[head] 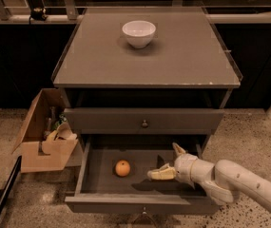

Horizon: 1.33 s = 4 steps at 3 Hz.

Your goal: Pick orange from middle drawer and place on counter

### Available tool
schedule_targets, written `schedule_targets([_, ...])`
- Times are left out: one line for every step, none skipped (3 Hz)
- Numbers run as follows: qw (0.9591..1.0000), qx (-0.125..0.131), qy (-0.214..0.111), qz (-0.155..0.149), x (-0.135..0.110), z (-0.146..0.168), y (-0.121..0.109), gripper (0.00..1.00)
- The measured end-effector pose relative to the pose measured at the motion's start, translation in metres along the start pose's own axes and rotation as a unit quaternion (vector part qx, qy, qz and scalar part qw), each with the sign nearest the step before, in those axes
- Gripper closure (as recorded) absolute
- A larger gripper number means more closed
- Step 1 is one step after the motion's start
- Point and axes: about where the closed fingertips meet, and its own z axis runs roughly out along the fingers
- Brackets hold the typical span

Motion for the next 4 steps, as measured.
schedule_targets([0.9997, -0.023, -0.011, -0.002, 0.0, 0.038, -0.006, 0.0])
schedule_targets([0.9991, -0.039, 0.009, -0.013, -0.001, 0.07, -0.004, 0.0])
schedule_targets([0.9973, -0.05, 0.045, -0.03, -0.002, 0.094, 0.0, 0.0])
schedule_targets([0.9967, -0.055, 0.049, -0.033, -0.001, 0.1, 0.003, 0.0])
